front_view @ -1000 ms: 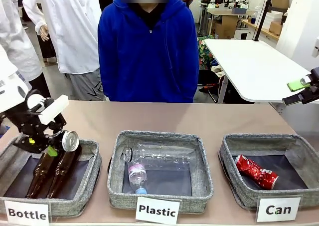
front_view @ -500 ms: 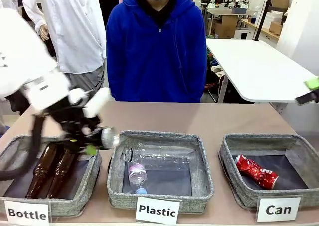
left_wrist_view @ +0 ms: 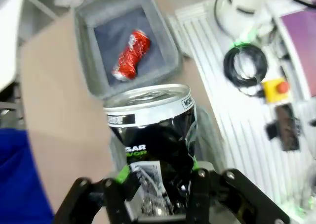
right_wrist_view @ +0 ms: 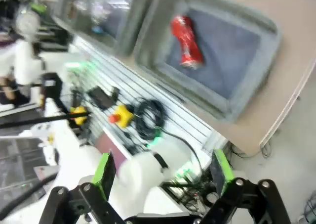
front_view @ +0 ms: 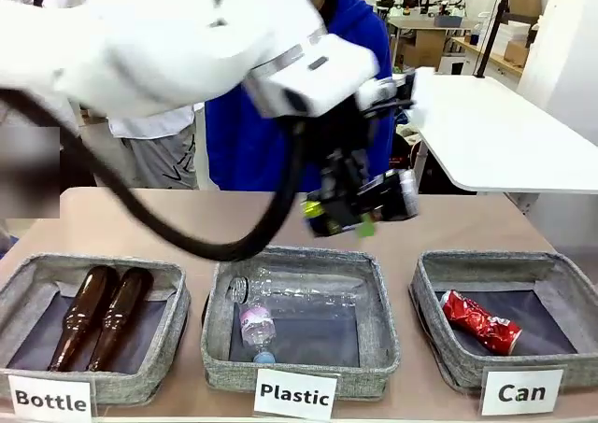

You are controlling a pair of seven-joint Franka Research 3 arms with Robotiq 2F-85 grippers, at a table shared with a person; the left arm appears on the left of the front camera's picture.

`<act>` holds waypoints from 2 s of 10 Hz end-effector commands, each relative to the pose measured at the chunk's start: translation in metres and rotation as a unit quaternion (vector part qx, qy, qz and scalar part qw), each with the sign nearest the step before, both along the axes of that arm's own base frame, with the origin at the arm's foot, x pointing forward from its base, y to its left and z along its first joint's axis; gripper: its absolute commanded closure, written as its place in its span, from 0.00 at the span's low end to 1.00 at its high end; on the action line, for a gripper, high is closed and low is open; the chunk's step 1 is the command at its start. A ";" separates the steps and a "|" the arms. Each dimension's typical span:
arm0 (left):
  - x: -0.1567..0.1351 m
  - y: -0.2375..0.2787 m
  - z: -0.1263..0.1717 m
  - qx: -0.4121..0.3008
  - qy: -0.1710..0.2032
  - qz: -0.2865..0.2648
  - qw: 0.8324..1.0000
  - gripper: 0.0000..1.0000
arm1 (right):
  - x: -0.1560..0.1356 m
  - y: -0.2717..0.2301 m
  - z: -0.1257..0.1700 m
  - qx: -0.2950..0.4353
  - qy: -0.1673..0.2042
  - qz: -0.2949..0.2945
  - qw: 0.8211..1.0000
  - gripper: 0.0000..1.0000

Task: Sort the can waste into the basket.
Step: Pick up the can waste from the table and place it in the right Fabric basket.

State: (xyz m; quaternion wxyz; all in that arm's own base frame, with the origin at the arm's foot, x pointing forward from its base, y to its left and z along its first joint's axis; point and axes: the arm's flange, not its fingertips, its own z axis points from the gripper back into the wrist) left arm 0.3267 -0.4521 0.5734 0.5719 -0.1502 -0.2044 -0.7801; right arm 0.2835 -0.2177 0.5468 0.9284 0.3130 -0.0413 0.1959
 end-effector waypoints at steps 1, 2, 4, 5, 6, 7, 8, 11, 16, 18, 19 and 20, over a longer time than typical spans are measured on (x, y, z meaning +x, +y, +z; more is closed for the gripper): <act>0.029 -0.080 -0.001 0.022 0.034 -0.020 0.999 0.62 | -0.021 -0.023 -0.008 -0.016 -0.035 -0.033 0.999 0.00; 0.034 -0.117 -0.011 0.023 0.044 -0.020 0.999 0.62 | -0.031 -0.033 -0.008 -0.007 -0.049 -0.049 0.998 0.00; 0.040 -0.186 -0.054 0.074 0.048 0.022 0.996 0.62 | -0.026 -0.034 -0.001 -0.013 -0.026 -0.035 0.999 0.00; 0.043 -0.209 -0.074 0.100 0.033 0.035 0.994 0.62 | -0.026 -0.034 -0.001 -0.013 -0.026 -0.035 0.999 0.00; 0.046 -0.227 -0.089 0.118 0.024 0.035 0.992 0.62 | -0.026 -0.034 -0.001 -0.013 -0.026 -0.035 0.999 0.00; 0.050 -0.240 -0.099 0.140 0.019 -0.005 0.990 0.62 | -0.026 -0.034 -0.001 -0.013 -0.026 -0.035 0.999 0.00; 0.054 -0.249 -0.105 0.138 0.012 -0.058 0.989 0.62 | -0.026 -0.034 -0.001 -0.013 -0.026 -0.035 0.999 0.00; 0.055 -0.259 -0.114 0.104 0.019 -0.175 0.979 0.62 | -0.026 -0.034 -0.001 -0.013 -0.026 -0.035 0.999 0.00; 0.059 -0.262 -0.117 0.103 0.016 -0.186 0.977 0.00 | -0.026 -0.034 -0.001 -0.013 -0.026 -0.035 0.999 0.00; 0.060 -0.259 -0.115 0.105 0.006 -0.165 0.981 0.00 | -0.026 -0.034 -0.001 -0.013 -0.026 -0.035 0.999 0.00; 0.060 -0.255 -0.113 0.099 0.005 -0.166 0.981 0.00 | -0.026 -0.034 -0.001 -0.013 -0.026 -0.035 0.999 0.00; 0.061 -0.249 -0.109 0.096 -0.003 -0.151 0.984 0.00 | -0.026 -0.034 -0.001 -0.013 -0.026 -0.035 0.999 0.00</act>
